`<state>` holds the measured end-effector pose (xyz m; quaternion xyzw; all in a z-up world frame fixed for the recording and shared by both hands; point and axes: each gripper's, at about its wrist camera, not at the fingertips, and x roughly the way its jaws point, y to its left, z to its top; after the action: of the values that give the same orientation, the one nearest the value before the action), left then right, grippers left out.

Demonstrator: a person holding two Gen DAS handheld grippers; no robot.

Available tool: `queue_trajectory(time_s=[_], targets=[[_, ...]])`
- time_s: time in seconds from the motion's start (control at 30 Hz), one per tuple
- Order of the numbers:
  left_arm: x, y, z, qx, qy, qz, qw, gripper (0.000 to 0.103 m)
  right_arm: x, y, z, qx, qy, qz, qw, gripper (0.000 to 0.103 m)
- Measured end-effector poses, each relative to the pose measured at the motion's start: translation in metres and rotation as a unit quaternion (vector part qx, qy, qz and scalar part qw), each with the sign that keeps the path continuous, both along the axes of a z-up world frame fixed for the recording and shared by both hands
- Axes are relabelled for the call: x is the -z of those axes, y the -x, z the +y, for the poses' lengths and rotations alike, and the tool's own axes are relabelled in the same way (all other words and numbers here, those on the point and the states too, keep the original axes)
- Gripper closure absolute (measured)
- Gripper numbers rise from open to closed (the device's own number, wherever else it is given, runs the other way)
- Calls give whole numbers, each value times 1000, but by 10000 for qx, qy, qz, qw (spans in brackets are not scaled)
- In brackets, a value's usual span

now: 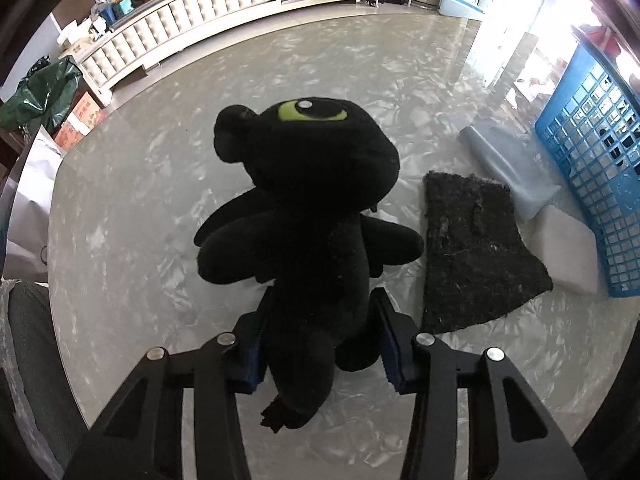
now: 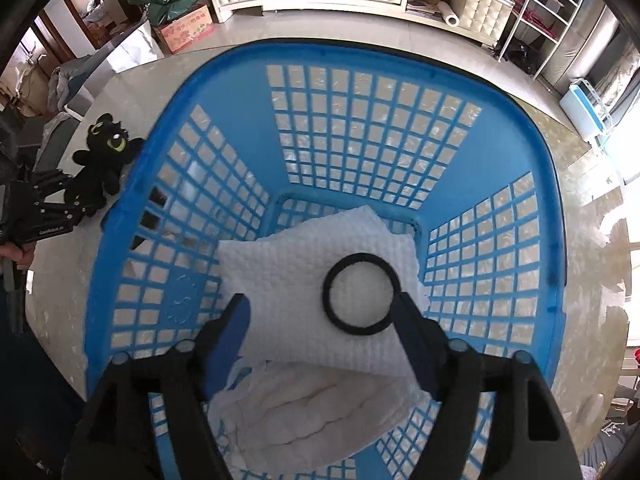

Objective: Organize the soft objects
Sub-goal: 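Drop the black ring into the basket with the right tool while the left tool grasps the black plush toy, then lift the black plush toy with the left tool and carry it toward the basket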

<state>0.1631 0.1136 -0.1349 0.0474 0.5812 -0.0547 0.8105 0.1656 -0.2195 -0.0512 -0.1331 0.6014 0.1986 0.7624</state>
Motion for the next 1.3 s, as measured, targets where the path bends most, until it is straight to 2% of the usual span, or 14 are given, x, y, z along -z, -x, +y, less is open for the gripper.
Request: queue_trajectory(time_s=[0.13,0.17,0.2,0.43,0.57,0.8,0.93,1.1,1.3], targets=[[-3,2,3,-10,-56,-48,10000,63,-10,11,5,-71,8,-147,9999,10],[-6,3,3,-31,-84,-76,9999,63,-14,14,5,-74,47,-227,9997,2],[-8,4,4,-47,-75,-95,9999,63,-18,17,6,-78,88,-306,9995,0],[-39,14,-9,1,-32,-365,9993,64,-38,34,-4,10,41,-528,9986,0],[-69,22,-28,191,87,-682,9975,66,-48,43,-17,180,-29,-691,9974,0],[-97,35,-67,599,48,-876,9943,67,-66,76,-45,501,-116,-977,9939,0],[-112,37,-84,682,170,-912,9933,67,-66,90,-59,589,-125,-1028,9929,0],[-147,46,-109,858,137,-1181,9892,67,-61,95,-74,717,-92,-1032,9920,0],[-186,55,-142,1135,308,-1491,9818,67,-60,96,-82,900,-104,-1102,9898,0]])
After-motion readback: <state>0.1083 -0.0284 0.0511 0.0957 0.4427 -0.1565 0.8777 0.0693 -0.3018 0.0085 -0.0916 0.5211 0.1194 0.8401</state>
